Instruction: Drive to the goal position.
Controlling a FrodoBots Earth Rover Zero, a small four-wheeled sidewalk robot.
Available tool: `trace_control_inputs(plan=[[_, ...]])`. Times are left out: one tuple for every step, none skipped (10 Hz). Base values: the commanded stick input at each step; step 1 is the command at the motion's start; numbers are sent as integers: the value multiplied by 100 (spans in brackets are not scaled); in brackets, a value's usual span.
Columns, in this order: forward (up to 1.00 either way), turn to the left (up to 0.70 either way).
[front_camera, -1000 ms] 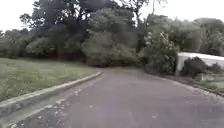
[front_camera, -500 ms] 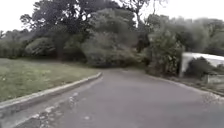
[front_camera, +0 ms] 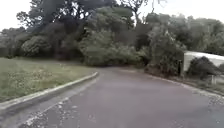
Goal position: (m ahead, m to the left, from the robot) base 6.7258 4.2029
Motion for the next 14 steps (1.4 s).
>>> trace_control_inputs(plan=[[70, 0], [70, -5], [70, -11], [70, -14], [70, -14], [70, -12], [70, -6], [70, 0], [0, 0], [0, 0], [-70, -27], [-70, -27], [-70, -27], [-70, -27]])
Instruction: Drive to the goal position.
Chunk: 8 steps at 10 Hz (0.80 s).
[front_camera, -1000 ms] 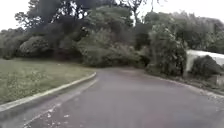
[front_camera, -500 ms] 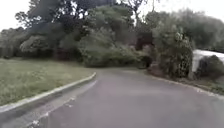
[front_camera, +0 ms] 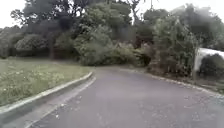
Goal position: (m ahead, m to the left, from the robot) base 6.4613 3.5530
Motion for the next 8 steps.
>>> trace_control_inputs(plan=[[-70, -27], [-70, -27], [-70, -27], [-70, -27], [-70, -27], [-70, -27], [-70, -27], [-61, -29]])
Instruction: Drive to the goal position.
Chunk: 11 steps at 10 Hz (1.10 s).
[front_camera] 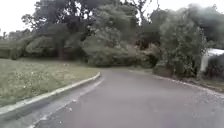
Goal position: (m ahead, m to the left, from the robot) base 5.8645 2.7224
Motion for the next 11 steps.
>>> trace_control_inputs(plan=[[-29, -37], [0, -45], [0, -45], [0, -45], [0, -45], [0, -45], [0, -45], [0, -45], [0, -45], [0, -45], [0, -45]])
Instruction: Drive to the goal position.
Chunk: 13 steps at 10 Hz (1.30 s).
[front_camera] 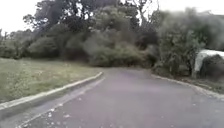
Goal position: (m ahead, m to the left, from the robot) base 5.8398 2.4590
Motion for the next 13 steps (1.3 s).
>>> trace_control_inputs(plan=[[0, -45], [0, -45], [0, -45], [0, -45], [0, -45], [0, -45], [0, -45], [0, -45], [0, -45], [0, -45], [0, -45], [0, -45], [0, -45]])
